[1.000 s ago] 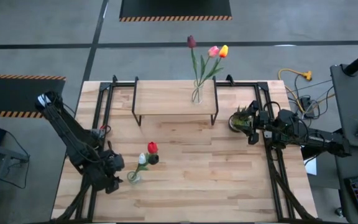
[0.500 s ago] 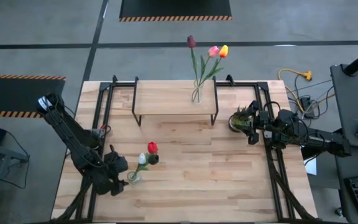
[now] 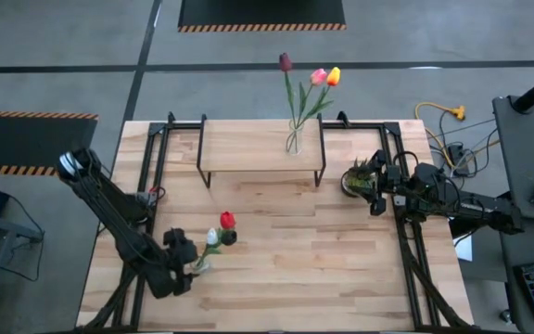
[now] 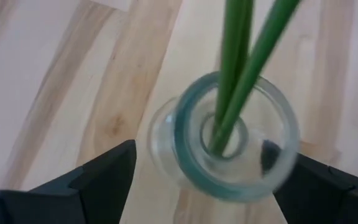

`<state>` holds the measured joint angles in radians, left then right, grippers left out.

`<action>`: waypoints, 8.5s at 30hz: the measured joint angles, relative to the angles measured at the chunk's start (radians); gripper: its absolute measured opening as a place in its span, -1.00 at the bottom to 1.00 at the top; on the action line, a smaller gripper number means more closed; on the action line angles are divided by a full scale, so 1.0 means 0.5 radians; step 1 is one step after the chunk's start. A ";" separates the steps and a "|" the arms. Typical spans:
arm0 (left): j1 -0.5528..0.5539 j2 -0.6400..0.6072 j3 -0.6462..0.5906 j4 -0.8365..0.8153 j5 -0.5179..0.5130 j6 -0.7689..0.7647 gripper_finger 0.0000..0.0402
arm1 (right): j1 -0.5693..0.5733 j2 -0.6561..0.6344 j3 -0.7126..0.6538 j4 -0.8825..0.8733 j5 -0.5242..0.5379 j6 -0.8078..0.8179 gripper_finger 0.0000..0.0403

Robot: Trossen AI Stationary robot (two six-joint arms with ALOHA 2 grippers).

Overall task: Pick and place flowers into a vace then onto a shelf
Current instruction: Put the transparent vase on the shelf, then return to Home Position

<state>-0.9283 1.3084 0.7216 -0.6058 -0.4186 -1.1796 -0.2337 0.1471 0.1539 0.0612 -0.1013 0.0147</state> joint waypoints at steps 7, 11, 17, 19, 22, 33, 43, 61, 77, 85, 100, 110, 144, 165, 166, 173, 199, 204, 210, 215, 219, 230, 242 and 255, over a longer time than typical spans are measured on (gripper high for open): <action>-0.001 0.099 0.000 0.013 -0.046 0.001 0.61 | 0.000 0.000 0.000 -0.001 0.000 0.000 0.21; 0.000 0.116 0.000 0.046 -0.155 0.001 0.60 | 0.000 0.000 0.000 -0.001 0.000 0.000 0.21; 0.002 0.115 0.000 0.058 -0.234 0.000 0.60 | 0.000 0.000 0.000 0.000 -0.001 -0.005 0.21; 0.001 0.115 0.000 0.059 -0.273 0.000 0.60 | 0.000 0.000 0.000 -0.001 -0.001 -0.015 0.21; 0.001 0.114 0.000 0.060 -0.315 0.001 0.60 | 0.000 0.000 0.000 -0.001 -0.001 -0.020 0.21; 0.001 0.114 -0.013 0.061 -0.370 0.038 0.48 | 0.000 0.001 0.000 -0.006 -0.001 -0.019 0.21; 0.001 0.113 -0.014 0.061 -0.361 0.065 0.02 | 0.000 0.001 0.000 -0.008 -0.001 -0.027 0.21; 0.025 -0.243 -0.016 0.057 -0.541 0.244 -0.33 | 0.000 0.001 0.000 -0.006 -0.001 -0.029 0.21; 0.030 -0.305 -0.021 0.055 -1.044 0.487 -0.37 | 0.000 -0.001 0.000 -0.007 -0.002 -0.017 0.21; 0.051 -0.353 -0.020 0.091 -1.412 0.473 -0.37 | -0.001 0.000 0.000 0.005 -0.002 -0.013 0.21; 0.632 -0.424 0.116 0.695 -1.167 1.669 -0.37 | 0.000 0.001 -0.001 0.054 -0.001 -0.014 0.21; 1.242 -0.647 0.100 0.931 -0.936 2.050 -0.37 | 0.000 0.001 -0.001 0.053 -0.001 -0.014 0.21; 2.494 -0.561 -0.311 1.924 -0.049 2.228 -0.37 | 0.000 0.000 -0.001 0.049 -0.001 -0.028 0.21; 2.580 -0.561 -0.311 1.847 -0.054 2.161 -0.33 | 0.000 0.000 -0.001 0.047 -0.001 -0.030 0.21; 2.580 -0.561 -0.311 1.846 -0.055 2.161 -0.31 | -0.001 0.001 -0.001 0.047 -0.001 -0.030 0.21; 2.580 -0.561 -0.311 1.846 -0.056 2.161 -0.25 | -0.001 0.001 -0.001 0.046 -0.002 -0.030 0.21; 2.581 -0.568 -0.437 1.858 0.036 2.124 -0.24 | -0.001 0.001 -0.001 0.044 -0.001 -0.031 0.21; 2.580 -0.569 -0.423 1.855 0.092 2.131 -0.23 | 0.000 0.001 -0.001 0.044 -0.001 -0.031 0.21; 2.579 -0.566 -0.425 1.836 0.203 2.152 0.06 | 0.000 0.000 -0.001 0.035 -0.001 -0.031 0.21; 2.579 -0.569 -0.430 1.816 0.207 2.266 0.38 | 0.000 0.001 -0.001 0.035 -0.002 -0.031 0.21; 2.579 -0.623 -0.430 1.826 0.207 2.319 0.51 | -0.001 0.001 -0.001 0.034 -0.002 -0.031 0.21; 2.578 -0.966 -0.428 1.540 0.214 2.357 0.54 | -0.001 0.000 -0.002 -0.002 -0.002 -0.024 0.21; 2.573 -1.352 -0.427 1.009 0.954 2.279 0.50 | -0.001 0.000 -0.002 -0.005 -0.001 -0.037 0.21; 2.398 -1.613 -0.951 1.632 1.156 2.139 -0.16 | -0.001 0.000 -0.002 -0.007 -0.001 -0.035 0.21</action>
<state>0.2707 0.5022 0.2461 0.2103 0.1593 -0.1100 -0.2339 0.1471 0.1532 0.0578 -0.1017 -0.0027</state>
